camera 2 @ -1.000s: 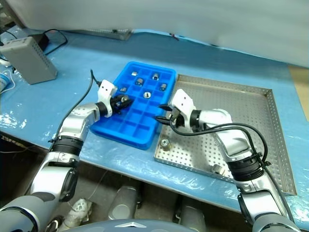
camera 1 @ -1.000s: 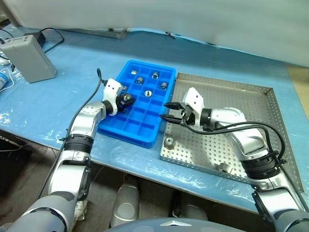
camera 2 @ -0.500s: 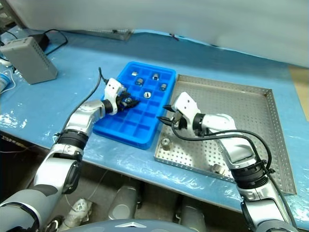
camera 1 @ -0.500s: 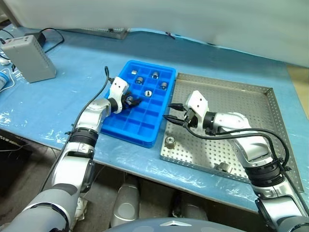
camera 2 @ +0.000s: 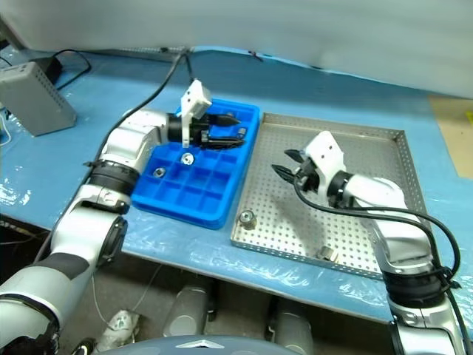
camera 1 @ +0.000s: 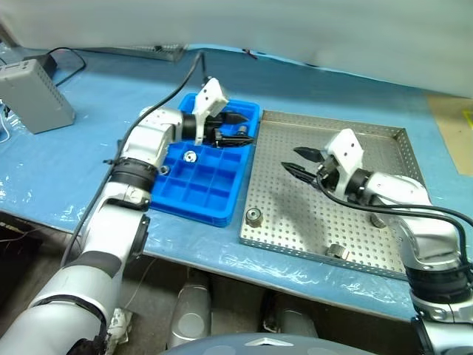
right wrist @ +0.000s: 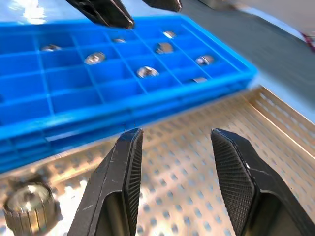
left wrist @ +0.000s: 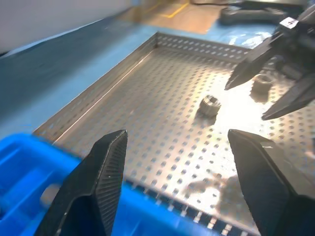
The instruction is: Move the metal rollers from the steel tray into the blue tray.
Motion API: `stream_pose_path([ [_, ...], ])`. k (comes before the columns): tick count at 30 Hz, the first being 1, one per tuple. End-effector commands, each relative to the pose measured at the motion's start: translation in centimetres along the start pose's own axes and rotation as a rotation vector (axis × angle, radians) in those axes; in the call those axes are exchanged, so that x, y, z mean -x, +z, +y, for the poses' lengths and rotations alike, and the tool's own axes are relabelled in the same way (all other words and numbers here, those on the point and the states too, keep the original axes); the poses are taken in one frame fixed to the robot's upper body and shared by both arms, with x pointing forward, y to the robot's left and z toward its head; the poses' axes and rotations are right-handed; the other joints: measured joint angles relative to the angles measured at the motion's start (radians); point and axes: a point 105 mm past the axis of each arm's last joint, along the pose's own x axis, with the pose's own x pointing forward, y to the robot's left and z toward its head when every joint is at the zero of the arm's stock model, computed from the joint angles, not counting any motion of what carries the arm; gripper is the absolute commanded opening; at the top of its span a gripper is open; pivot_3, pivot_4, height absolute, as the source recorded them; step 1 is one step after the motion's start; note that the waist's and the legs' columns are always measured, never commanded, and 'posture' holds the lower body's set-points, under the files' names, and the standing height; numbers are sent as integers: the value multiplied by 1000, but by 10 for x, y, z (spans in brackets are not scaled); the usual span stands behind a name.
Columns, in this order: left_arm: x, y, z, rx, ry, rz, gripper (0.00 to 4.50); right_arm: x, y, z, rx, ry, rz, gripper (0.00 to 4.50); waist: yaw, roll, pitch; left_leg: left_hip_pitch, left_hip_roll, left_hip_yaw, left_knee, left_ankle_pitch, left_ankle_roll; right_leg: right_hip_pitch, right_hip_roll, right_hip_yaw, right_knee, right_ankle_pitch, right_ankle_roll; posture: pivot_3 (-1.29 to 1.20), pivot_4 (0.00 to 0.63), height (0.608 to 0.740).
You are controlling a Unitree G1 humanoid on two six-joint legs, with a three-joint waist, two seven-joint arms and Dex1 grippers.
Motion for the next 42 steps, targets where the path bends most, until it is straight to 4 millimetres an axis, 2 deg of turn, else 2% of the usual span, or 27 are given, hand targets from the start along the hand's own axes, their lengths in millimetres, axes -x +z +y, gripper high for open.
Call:
stream_pose_path([
  [1, -29, -4, -20, -44, -163, 24, 3433, 31, 13, -21, 37, -161, -29, 2260, -12, 0, 0, 0, 0, 0, -1, 0, 0, 0, 0, 0, -1, 0, 0, -96, 150, 740],
  [4, -49, -18, -39, -73, -278, 58, 3433, 55, 8, -28, 35, -259, 3, 2260, -37, 0, 0, -1, 0, 1, 0, 0, 3, 1, 0, 0, -4, 0, 1, -148, 150, 740],
  [7, -66, -30, -45, -79, -299, 98, 3433, 68, 5, -21, 25, -305, 18, 2260, -68, 1, 0, 0, 0, 1, -1, 0, 6, 2, 1, 0, -7, 1, 2, -230, 150, 740],
  [10, -71, -30, -50, -88, -346, 97, 3433, 76, 1, -12, 9, -344, 38, 2260, -102, 1, 0, 0, -1, 1, -1, 0, 6, 2, 1, -1, -9, 1, 3, -274, 150, 740],
  [11, -69, -29, -51, -99, -370, 98, 3433, 78, -1, -10, 4, -354, 47, 2260, -111, 1, 0, 0, -1, 1, -1, 0, 6, 2, 1, -1, -9, 1, 4, -281, 150, 740],
  [14, -46, -36, -55, -215, -488, 180, 3433, 83, -4, 1, -19, -361, 61, 2260, -131, 1, 0, 2, -1, 1, -2, -1, 5, 3, 1, -1, -10, -2, 11, -306, 150, 740],
  [17, -30, -24, -49, -265, -509, 243, 3433, 86, -11, 5, -29, -367, 91, 2260, -144, 1, 0, 4, -1, 1, -3, -2, 3, 4, 1, 0, -10, -2, 11, -296, 150, 740],
  [21, -25, -14, -36, -244, -485, 380, 3433, 77, -15, 9, -40, -363, 91, 2260, -140, 0, 0, 2, -2, 1, -1, -2, 3, 5, 0, -1, -10, -2, 11, -289, 150, 740],
  [24, -24, -9, -37, -192, -483, 417, 3433, 69, -16, 15, -53, -344, 78, 2260, -140, 0, 0, 2, -3, 2, 0, -2, 5, 8, -1, 0, -11, -1, 9, -279, 150, 740],
  [31, -14, -28, -64, 21, -472, 576, 3433, 54, -29, 25, -89, -324, 78, 2260, -153, 1, 0, 3, -1, 2, -3, -1, 7, 6, 1, 0, -11, 1, 3, -240, 150, 740],
  [38, 8, -47, -59, 114, -273, 711, 3433, 43, -37, 34, -97, -301, 82, 2260, -150, 1, 0, 4, -1, 3, -1, -2, 5, 8, 1, 0, -10, 1, 4, -206, 150, 740],
  [42, 16, -57, -59, 62, -229, 755, 3433, 38, -41, 38, -103, -279, 83, 2260, -149, 1, -1, 4, -1, 2, -1, -2, 5, 8, 1, 0, -10, -1, 7, -184, 150, 740],
])
